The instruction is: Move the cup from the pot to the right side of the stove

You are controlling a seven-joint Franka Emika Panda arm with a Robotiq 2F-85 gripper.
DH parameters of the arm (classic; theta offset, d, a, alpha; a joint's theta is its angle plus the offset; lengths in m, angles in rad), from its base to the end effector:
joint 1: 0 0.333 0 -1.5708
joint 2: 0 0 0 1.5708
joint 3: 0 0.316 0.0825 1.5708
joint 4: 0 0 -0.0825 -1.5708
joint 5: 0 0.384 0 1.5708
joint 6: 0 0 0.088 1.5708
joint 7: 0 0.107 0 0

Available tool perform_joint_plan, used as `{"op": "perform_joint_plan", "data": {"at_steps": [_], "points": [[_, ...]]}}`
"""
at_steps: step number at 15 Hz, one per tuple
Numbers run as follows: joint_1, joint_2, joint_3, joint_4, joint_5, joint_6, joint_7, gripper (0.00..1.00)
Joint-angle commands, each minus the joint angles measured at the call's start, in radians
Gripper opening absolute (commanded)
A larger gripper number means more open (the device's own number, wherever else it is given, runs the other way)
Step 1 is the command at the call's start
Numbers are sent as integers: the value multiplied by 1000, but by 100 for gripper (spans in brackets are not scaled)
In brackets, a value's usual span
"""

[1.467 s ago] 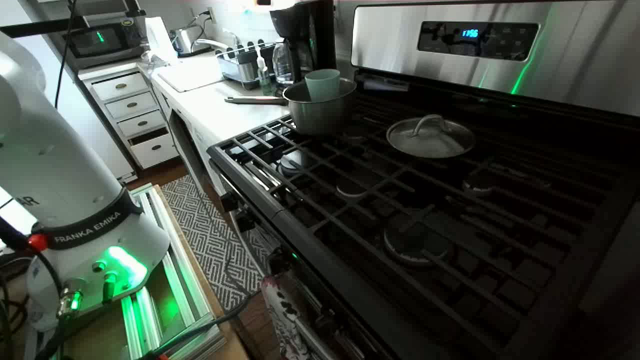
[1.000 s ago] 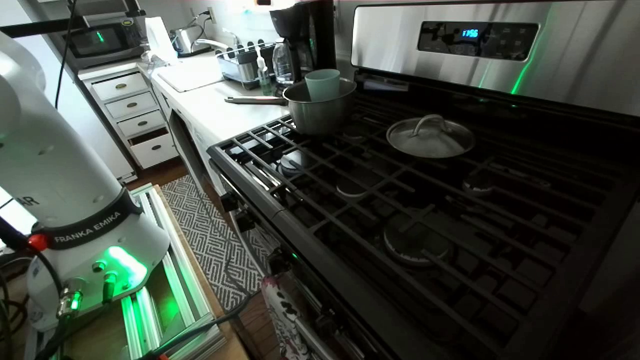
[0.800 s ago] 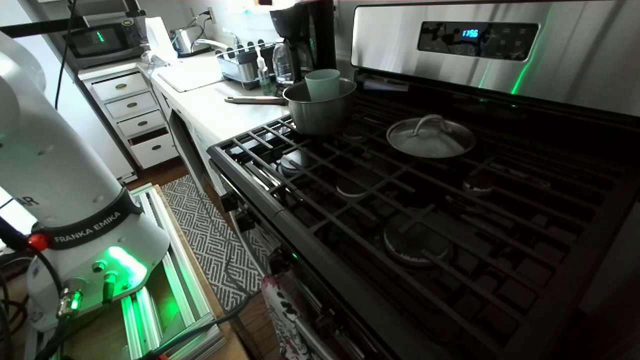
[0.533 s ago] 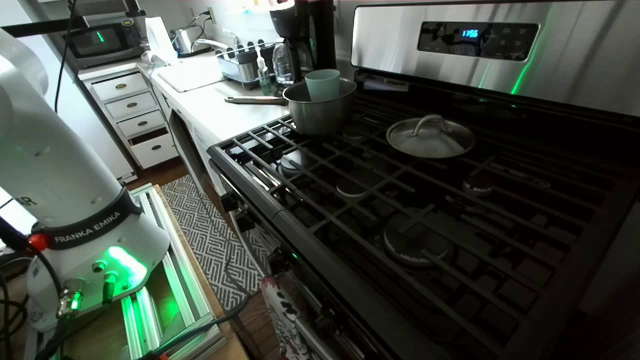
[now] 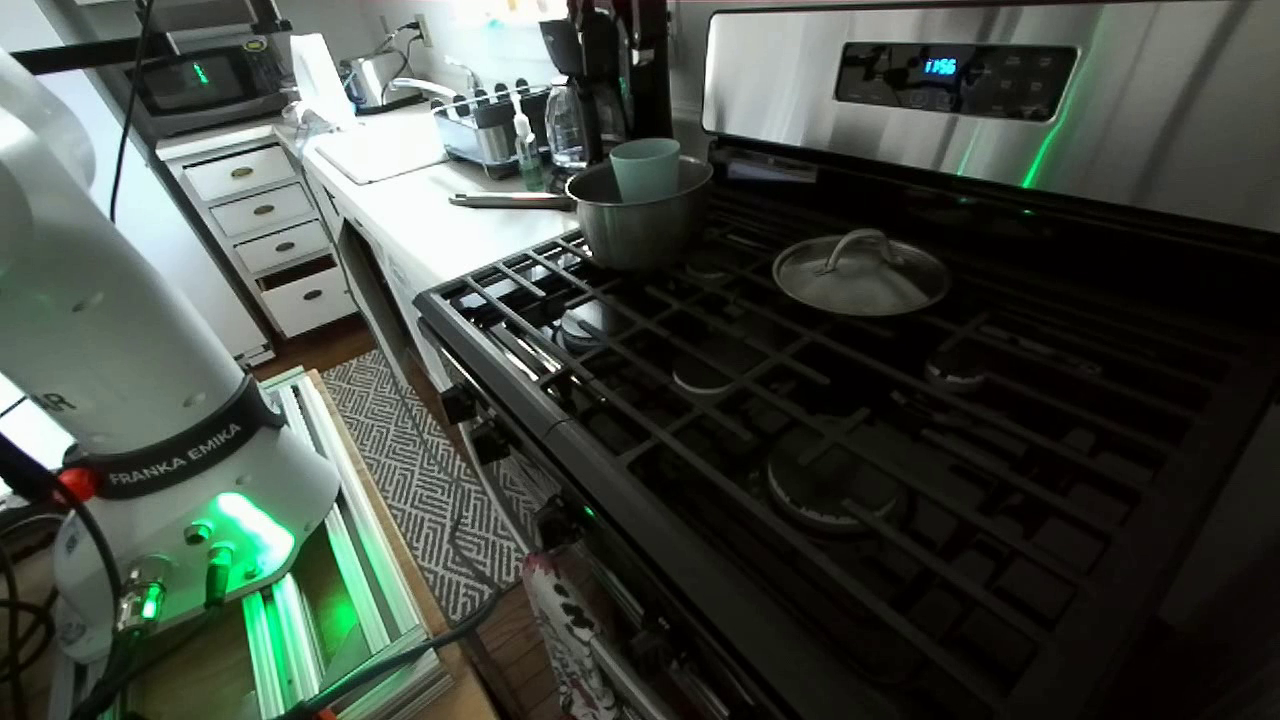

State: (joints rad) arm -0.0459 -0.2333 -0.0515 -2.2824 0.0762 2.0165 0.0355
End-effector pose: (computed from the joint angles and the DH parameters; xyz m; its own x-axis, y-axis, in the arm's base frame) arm 0.4688 -0.0420 0.4463 0.9859 -0.1630 -0.0372 -0.1655 -0.9831 -0.0782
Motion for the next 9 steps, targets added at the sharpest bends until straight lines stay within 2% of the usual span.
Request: {"op": "perform_joint_plan", "data": {"at_steps": [1, 6, 9], "points": [[-1, 2, 0, 5, 0, -4, -4, 100], [26, 39, 24, -7, -1, 188, -36, 100], [42, 78, 52, 20, -7, 195, 15, 100]]}}
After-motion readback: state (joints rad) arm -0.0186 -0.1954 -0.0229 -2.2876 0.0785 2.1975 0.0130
